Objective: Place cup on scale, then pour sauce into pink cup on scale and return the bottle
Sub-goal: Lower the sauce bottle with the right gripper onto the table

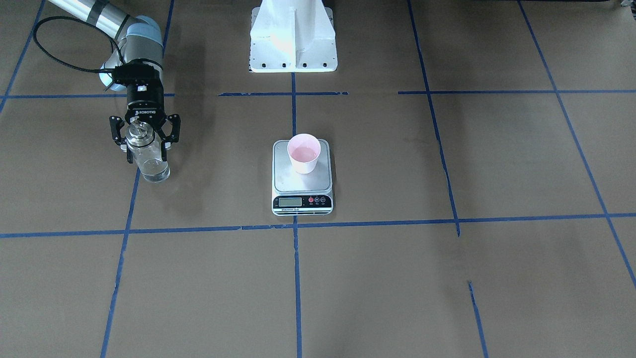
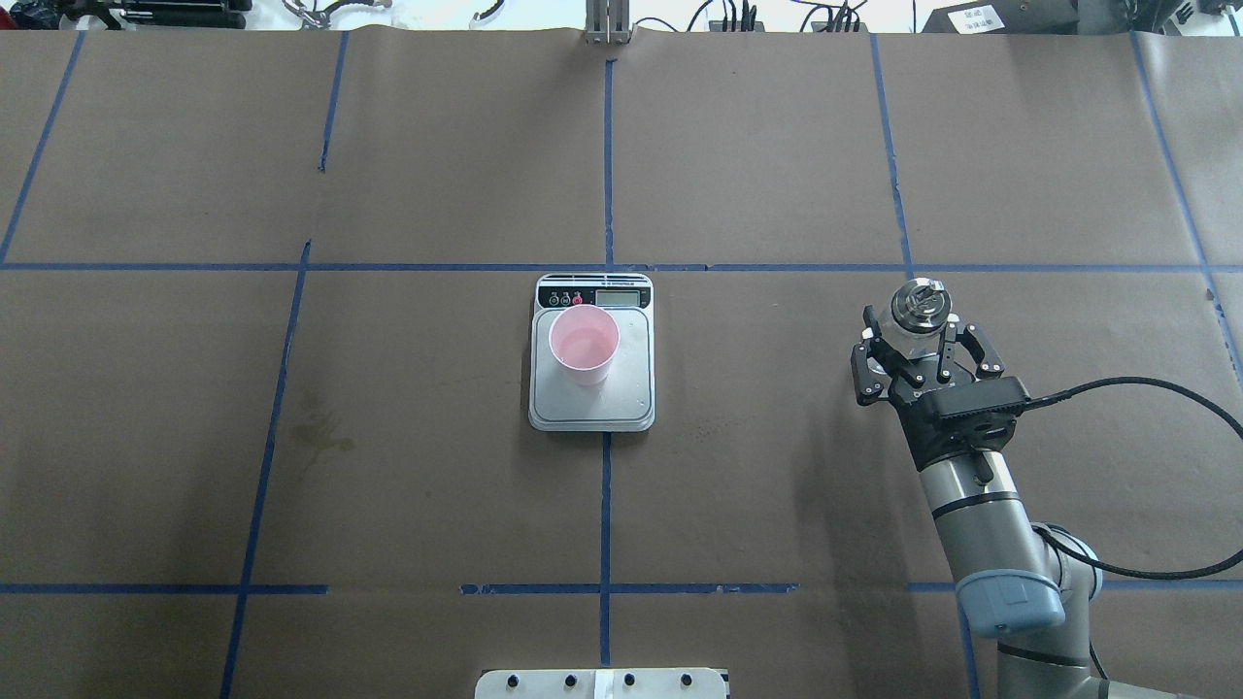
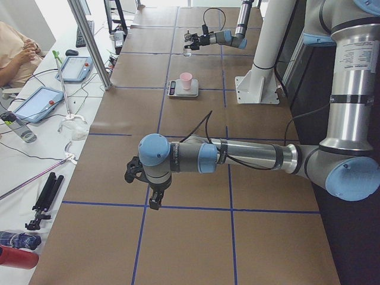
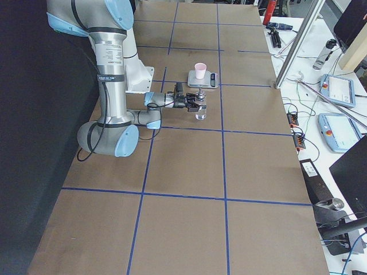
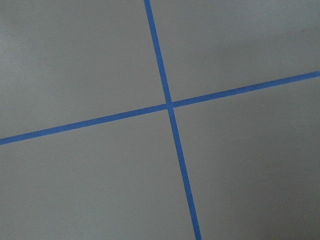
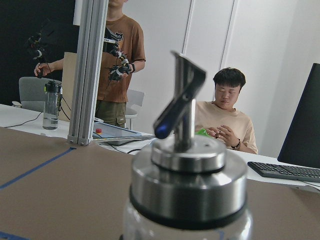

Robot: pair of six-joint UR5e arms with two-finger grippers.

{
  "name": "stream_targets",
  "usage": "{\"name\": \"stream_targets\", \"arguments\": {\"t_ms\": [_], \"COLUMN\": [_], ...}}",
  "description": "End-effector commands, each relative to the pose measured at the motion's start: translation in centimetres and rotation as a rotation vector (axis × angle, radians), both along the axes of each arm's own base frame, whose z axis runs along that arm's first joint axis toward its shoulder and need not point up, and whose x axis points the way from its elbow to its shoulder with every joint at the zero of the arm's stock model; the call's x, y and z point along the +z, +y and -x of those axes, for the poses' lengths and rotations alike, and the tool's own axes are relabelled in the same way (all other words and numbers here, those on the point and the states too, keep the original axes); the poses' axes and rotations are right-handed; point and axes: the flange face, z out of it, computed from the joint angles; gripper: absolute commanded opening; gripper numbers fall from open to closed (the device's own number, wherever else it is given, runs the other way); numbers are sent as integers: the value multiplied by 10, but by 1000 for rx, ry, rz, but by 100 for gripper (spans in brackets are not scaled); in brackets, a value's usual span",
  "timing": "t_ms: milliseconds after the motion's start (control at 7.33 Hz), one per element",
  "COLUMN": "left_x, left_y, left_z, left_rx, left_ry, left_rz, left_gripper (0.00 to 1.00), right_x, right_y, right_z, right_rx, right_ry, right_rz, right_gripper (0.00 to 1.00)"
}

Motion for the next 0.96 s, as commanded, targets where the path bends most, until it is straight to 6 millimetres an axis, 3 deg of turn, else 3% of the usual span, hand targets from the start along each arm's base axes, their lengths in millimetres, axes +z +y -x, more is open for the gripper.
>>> {"name": "stream_targets", "arguments": {"t_ms": [0,819], "left_x": [-1,-3], "left_y": [-1,-3], "left_z": [0,0], "left_rx": [0,-1], "left_ry": [2,3], "left_rz": [-2,-5], "left_gripper": [100,100], "right_x": [6,18], "right_y": [-1,1], "right_z": [1,-1], "right_rx": [1,2], "right_ry": [12,-42], "right_rz": [3,22], "right_gripper": [0,0]}}
